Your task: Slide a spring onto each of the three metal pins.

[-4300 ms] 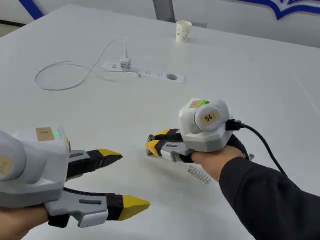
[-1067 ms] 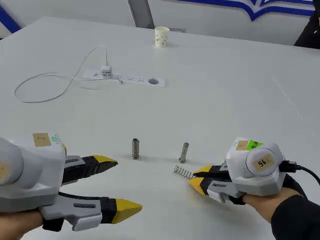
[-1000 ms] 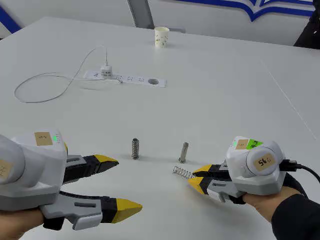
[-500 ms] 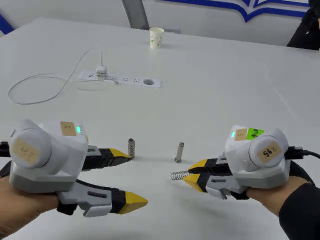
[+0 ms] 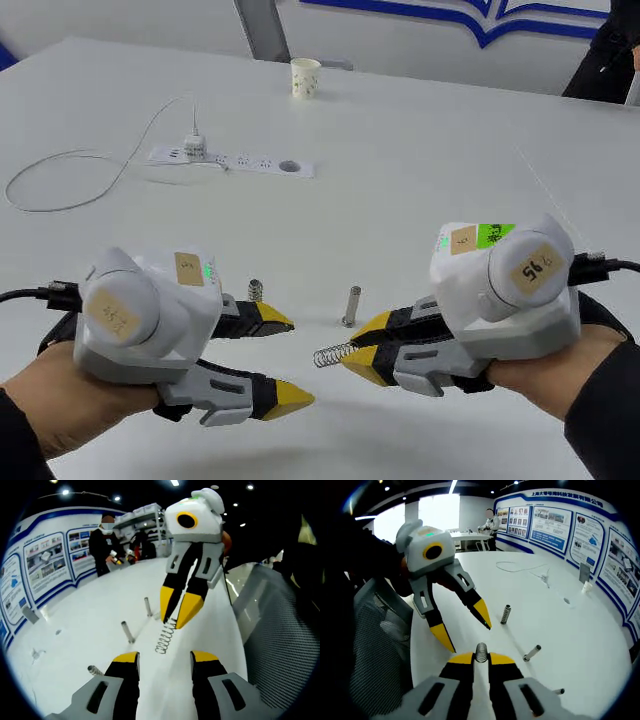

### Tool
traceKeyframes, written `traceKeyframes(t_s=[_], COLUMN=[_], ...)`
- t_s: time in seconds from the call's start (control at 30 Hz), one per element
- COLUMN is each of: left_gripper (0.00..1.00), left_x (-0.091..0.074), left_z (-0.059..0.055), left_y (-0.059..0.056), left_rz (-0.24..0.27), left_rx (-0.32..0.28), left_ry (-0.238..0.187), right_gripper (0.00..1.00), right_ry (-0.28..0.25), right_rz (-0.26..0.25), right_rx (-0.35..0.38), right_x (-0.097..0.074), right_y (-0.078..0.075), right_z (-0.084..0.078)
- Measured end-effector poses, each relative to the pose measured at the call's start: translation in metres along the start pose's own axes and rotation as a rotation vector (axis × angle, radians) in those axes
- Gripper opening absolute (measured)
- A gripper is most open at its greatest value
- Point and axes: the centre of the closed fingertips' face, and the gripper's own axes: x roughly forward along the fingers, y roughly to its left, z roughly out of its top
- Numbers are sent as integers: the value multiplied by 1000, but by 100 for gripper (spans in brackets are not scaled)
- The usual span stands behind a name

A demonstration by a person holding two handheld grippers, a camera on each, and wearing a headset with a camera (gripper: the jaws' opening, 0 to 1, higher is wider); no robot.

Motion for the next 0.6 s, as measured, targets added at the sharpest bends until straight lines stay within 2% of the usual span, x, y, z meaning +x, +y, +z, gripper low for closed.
traceKeyframes(t_s=[0.3, 0.5, 0.6], left_gripper=[27, 14, 12], left_x=[4, 5, 5], left_z=[4, 8, 10], left_y=[1, -1, -3], left_rz=[4, -1, -5], left_rx=[56, 66, 53], left_ry=[-16, -33, -44], right_gripper=[12, 11, 11], right_ry=[-11, -28, -39], right_rz=[28, 37, 32], right_rx=[13, 5, -2], right_x=[-2, -3, -4], right_y=[10, 13, 14], right_z=[12, 21, 26])
